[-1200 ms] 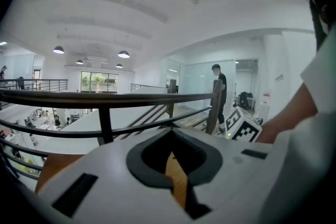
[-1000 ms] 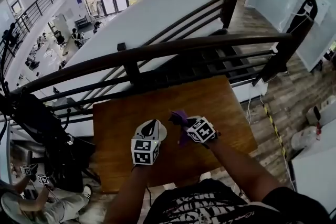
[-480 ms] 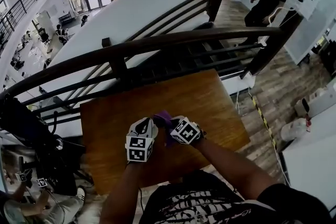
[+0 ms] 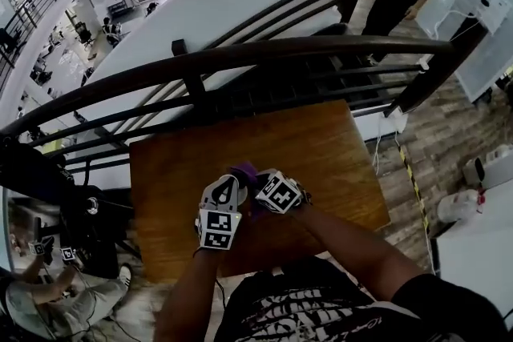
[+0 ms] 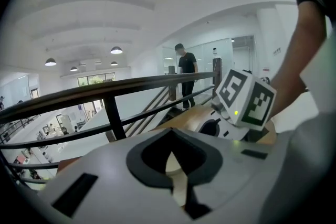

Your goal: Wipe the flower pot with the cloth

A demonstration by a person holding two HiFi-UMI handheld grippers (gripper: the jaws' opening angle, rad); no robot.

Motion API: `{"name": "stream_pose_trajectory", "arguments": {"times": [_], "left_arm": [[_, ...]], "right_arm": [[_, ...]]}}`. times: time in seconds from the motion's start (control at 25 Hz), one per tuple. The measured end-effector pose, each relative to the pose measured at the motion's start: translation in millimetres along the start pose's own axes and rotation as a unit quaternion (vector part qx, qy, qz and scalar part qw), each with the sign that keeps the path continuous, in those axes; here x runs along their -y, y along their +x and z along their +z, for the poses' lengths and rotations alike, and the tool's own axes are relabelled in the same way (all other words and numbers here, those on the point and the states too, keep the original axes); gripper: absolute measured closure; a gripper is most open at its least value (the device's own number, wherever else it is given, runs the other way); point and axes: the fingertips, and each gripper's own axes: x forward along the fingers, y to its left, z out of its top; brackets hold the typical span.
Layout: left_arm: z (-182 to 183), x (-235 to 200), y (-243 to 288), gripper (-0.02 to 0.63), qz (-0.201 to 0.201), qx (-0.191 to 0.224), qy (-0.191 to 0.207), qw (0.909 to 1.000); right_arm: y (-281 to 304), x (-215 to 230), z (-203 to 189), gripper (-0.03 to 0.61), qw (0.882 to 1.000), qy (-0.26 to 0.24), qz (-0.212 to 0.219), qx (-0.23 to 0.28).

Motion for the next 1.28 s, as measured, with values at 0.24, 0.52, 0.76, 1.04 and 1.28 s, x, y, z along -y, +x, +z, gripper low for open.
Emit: {"name": "stream_pose_trajectory", "arguments": {"times": [0.24,0.52,0.76,1.04,1.28], "left_arm": [[1.1,-3.2,3.4,0.615,0.009,0.001,-0.011,0.9999],[-2.7,-2.7,5.1,0.615,0.015,-0.005,0.006,0.9999],[-4.6,-2.4,3.3,0.615,0.009,-0.007,-0.004,0.9999],[-4.8,-1.1,3.5,0.615,0.006,-0.013,0.003,0.9999],[-6.4,-0.1,2.4,0.615,0.007,-0.012,0.003,0.9999]], "right_arm": [[1.3,-13.5,-13.1,0.485,0.999,-0.034,0.024,-0.017],[-2.4,-53.6,-35.8,0.483,0.997,-0.036,0.066,-0.020],[0.7,-89.6,-25.9,0.483,0.993,-0.066,0.099,-0.016],[-0.6,-60.2,-34.8,0.483,0.996,-0.041,0.078,-0.023],[-5.8,-10.8,-16.1,0.483,0.999,-0.032,0.036,-0.010]]}}
